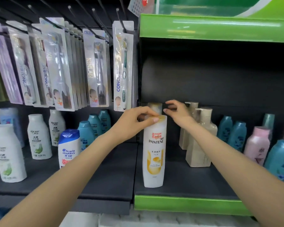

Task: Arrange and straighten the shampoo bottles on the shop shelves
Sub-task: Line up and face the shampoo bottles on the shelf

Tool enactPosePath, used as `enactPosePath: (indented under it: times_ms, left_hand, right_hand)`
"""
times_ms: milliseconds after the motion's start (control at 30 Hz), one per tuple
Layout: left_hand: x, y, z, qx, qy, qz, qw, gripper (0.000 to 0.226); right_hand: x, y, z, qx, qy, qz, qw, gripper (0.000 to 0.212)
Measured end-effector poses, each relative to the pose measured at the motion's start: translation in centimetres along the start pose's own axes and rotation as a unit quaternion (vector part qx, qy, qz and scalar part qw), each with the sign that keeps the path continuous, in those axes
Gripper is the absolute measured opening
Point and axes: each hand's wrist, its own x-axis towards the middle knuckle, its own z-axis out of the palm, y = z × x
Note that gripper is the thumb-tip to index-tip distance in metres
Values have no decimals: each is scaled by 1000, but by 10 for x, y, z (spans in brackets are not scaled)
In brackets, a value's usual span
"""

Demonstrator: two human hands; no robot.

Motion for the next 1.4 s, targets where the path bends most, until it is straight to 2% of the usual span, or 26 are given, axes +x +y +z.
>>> enactPosePath:
  times_ms: [167, 300, 467, 667, 933, 1067, 1233, 1333, 1400]
  left_hand:
    - [-1, 3, 2, -8, 7, 0, 1000, 20]
    - [-1, 5, 4, -14, 12, -21, 1000, 21]
    - [-4, 3, 6, -9, 23, -40, 999, 21]
    - [-9, 4, 11, 3, 43, -36, 998, 20]
    - [-19, 6, 30, 43, 156, -15, 987, 23]
    - [-18, 10, 31, 70, 168, -22, 983, 25]
    - [-20, 20, 24, 141, 150, -30, 978, 26]
    - [-26, 34, 26, 188, 160, -11, 969, 29]
    - [-33, 51, 35, 169, 153, 12, 974, 29]
  right_hand:
    - [39, 9, 20, -46, -64, -44, 996, 58]
    - [49, 15, 30, -2, -124, -47, 991, 55]
    - [37, 14, 34, 64, -51, -74, 994, 38]
    - [8, 6, 23, 72, 7, -78, 994, 35]
    - [-50, -6, -21, 27, 74, -43, 996, 34]
    - [-89, -26, -55, 4, 107, -19, 994, 34]
    - [-134, -52, -81, -1, 124, -30, 992, 31]
    - [-154, -61, -94, 22, 130, -29, 991, 30]
    - [-166, -64, -101, 61, 136, -5, 989, 28]
